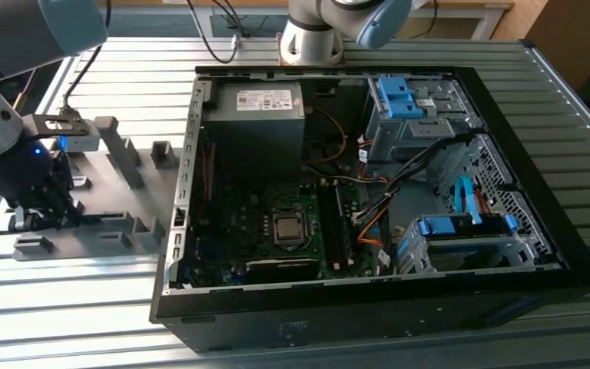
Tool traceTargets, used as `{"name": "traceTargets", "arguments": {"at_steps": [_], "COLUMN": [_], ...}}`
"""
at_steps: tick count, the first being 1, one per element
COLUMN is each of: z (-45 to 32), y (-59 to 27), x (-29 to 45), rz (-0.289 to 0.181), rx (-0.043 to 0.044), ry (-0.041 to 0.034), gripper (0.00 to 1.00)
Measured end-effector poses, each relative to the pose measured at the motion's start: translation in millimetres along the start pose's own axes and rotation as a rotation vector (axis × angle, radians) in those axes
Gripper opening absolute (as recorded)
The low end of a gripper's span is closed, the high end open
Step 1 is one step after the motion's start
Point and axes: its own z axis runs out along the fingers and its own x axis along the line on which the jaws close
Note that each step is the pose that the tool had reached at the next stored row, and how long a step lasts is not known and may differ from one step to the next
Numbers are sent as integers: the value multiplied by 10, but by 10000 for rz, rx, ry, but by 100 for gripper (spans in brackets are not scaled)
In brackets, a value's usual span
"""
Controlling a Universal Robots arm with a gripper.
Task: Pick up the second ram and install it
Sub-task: 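Pick up the second ram and move it above second insertion slot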
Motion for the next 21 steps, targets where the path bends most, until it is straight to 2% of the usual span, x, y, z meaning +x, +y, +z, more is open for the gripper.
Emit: {"name": "traceTargets", "arguments": {"at_steps": [1, 2, 15, 21], "z": [0, 0, 7, 9], "y": [-1, -1, -1, -1], "x": [0, 0, 0, 0], "rz": [1, 1, 6, 224], "rx": [-1, -2, -1, -3], "ry": [1, 1, 7, 35], "gripper": [20, 14, 14, 14]}}
